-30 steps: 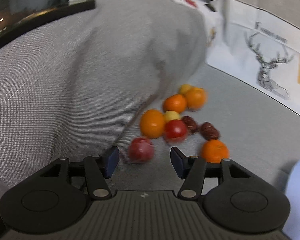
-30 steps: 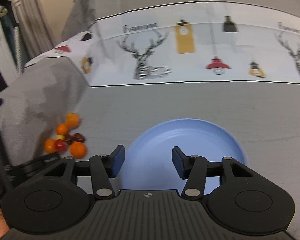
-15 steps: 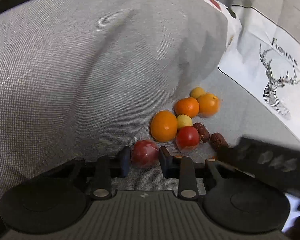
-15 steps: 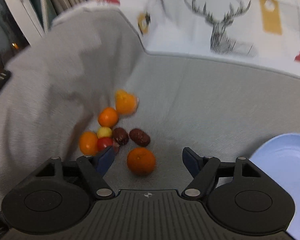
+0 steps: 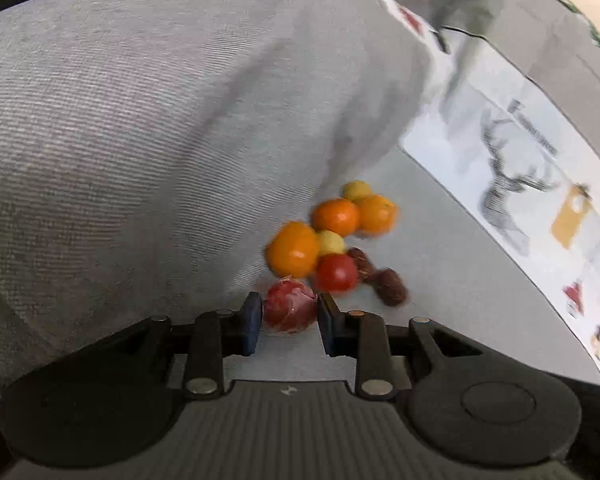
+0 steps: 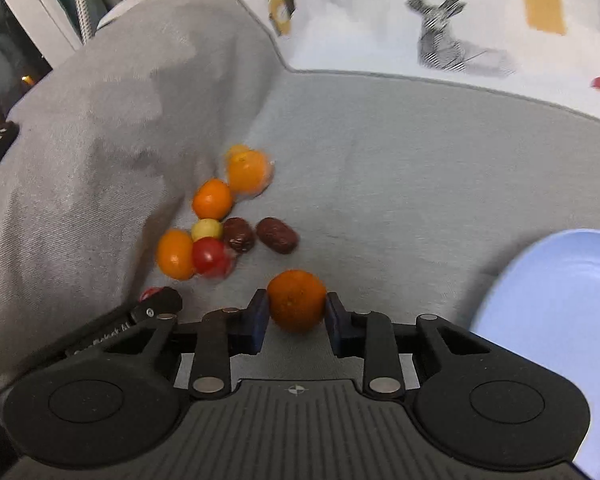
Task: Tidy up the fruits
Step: 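Grasp the plastic-wrapped red fruit with the left gripper while the right grasps a mandarin orange, then carry the red fruit with the left gripper while the right carries the orange over the plate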
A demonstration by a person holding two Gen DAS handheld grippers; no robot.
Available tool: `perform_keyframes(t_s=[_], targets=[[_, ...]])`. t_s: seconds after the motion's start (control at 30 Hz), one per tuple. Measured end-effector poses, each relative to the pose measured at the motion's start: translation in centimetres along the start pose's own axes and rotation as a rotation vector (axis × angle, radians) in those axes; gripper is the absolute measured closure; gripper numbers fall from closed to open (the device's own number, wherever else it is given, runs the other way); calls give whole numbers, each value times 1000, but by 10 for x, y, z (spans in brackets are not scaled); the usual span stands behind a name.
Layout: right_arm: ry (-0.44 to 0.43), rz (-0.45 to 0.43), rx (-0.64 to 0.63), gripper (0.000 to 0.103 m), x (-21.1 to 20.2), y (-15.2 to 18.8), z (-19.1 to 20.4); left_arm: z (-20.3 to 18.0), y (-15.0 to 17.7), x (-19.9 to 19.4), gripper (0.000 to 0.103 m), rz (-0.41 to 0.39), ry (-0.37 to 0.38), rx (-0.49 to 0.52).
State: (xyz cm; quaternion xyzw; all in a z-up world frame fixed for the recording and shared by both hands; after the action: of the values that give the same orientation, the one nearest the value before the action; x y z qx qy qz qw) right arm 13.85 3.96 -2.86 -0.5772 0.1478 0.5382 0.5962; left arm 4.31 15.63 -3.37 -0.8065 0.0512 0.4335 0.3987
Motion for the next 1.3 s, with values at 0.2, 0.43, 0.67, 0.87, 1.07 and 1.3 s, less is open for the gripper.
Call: perform_keyframes(t_s=[0.2,0.43,0.67,0.87,1.07,1.3], targets=[[41,-54,-120,72,-78,18,-8,-29,7,-19,70,33,128,169],[-27,-96,-92,72,-119,69,-12,-62,34,-39,70,177,303,441],[5,-17,-171,72,-86,97,-4,-49,51,-37,70,234,381,367],[20,41,-146,72,-64,105,-15,-49,63,-9,70,355,316,322],[0,45,-117,71,-62,106,-19,-53,69,-6,68,348,273,364],[-6,51,-123,68,-61,107,-22,-53,72,-6,67,321,258,403]])
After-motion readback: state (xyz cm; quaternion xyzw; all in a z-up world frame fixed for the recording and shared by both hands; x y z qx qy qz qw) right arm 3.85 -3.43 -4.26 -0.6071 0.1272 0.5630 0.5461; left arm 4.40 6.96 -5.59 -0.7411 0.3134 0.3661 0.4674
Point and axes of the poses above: each gripper's, at about its wrist camera, not at the fingertips, and x roughly the way its jaws point, z to its left, y to its underside, the point moved 6 cm from there along x, roughly the way its jaws point, and after that the axes turned 2 degrees about -x, right-handed, at the moved point
